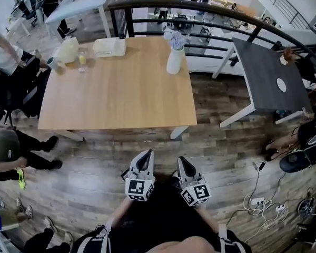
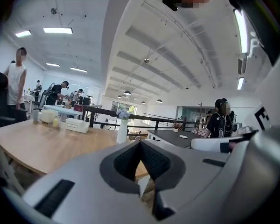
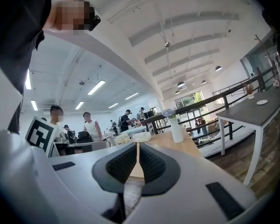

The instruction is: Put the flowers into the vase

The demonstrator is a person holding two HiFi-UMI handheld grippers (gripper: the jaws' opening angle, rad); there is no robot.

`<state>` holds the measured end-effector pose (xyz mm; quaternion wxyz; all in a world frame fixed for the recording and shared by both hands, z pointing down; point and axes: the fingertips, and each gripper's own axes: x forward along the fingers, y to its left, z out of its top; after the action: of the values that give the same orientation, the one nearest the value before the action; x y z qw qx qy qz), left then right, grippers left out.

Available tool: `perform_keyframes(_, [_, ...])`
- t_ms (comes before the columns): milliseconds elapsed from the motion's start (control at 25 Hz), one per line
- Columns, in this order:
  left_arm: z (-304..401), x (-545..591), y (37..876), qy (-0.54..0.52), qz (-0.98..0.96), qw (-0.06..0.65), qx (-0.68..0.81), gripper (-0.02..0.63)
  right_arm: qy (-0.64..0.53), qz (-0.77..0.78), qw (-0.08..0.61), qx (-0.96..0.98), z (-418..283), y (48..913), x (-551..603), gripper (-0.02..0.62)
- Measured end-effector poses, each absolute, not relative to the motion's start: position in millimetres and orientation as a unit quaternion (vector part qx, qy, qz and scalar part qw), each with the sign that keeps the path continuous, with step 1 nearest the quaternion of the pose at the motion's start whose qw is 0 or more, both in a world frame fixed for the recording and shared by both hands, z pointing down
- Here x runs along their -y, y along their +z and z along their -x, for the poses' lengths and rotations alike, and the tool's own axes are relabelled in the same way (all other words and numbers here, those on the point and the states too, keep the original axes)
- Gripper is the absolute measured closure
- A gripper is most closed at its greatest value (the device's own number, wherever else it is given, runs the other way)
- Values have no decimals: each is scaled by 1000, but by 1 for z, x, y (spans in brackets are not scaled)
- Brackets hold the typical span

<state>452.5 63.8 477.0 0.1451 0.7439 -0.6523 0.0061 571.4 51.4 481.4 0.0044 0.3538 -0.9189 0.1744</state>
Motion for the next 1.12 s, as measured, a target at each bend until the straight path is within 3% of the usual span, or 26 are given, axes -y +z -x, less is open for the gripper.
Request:
perform_keyframes(160, [-464, -67, 471, -1, -713, 148, 685, 575, 186, -338, -5, 922, -592, 482, -53, 575])
perform_keyframes(480, [-551, -61, 458, -4, -738, 130, 662, 575, 181, -300, 5, 937, -641, 482, -52, 578])
perform_keyframes(880, [-580, -54, 440, 8, -761, 97, 642, 575, 147, -308, -4, 940, -652, 467, -58, 580])
perform_keyframes(1120, [-575, -68, 451, 13, -763, 113, 636, 575, 147, -310, 6, 939, -645, 469, -66, 580])
